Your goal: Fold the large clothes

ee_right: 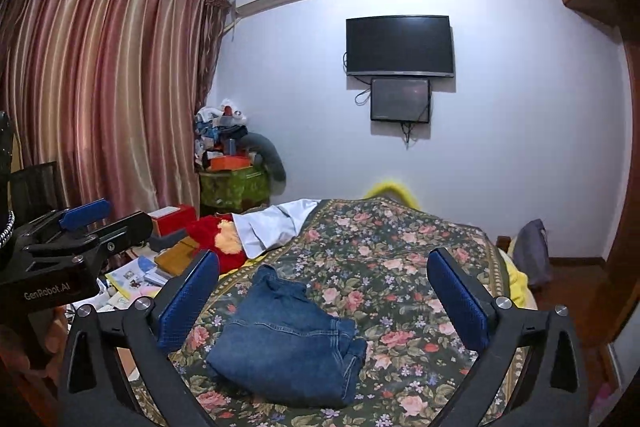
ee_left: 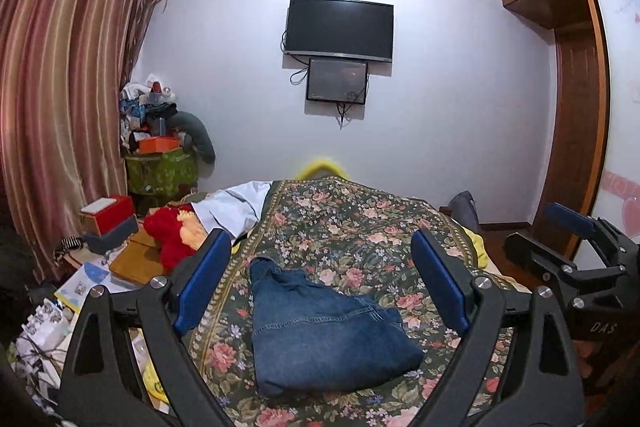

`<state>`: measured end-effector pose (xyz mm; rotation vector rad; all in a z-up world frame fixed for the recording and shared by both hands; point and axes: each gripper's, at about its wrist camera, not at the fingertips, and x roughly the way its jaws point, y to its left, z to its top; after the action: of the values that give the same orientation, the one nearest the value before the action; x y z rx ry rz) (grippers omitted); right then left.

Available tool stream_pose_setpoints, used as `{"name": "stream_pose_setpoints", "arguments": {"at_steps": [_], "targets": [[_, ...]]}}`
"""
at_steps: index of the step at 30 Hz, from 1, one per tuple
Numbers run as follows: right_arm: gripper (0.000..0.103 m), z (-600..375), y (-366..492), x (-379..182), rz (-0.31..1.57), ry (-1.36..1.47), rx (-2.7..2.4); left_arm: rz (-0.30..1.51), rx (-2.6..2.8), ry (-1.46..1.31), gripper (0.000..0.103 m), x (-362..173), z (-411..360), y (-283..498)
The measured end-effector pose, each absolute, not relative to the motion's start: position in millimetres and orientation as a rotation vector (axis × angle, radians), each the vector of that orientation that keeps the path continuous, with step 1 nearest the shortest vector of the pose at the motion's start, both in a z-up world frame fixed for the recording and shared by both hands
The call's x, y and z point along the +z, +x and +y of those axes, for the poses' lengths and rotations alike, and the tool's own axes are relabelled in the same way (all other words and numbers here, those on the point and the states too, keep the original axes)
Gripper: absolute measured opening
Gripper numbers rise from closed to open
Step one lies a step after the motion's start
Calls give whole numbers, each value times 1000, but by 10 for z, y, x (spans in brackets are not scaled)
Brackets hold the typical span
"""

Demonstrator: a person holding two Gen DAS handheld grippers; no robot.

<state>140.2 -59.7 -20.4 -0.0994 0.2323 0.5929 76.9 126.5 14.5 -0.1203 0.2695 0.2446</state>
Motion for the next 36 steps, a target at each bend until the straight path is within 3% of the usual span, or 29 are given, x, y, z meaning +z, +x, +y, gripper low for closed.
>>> {"name": "stream_pose_setpoints", "arguments": {"at_steps": [36], "targets": [[103, -668, 1592, -350, 311, -86, 583, 337, 260, -175, 93, -80, 1420, 827]]}}
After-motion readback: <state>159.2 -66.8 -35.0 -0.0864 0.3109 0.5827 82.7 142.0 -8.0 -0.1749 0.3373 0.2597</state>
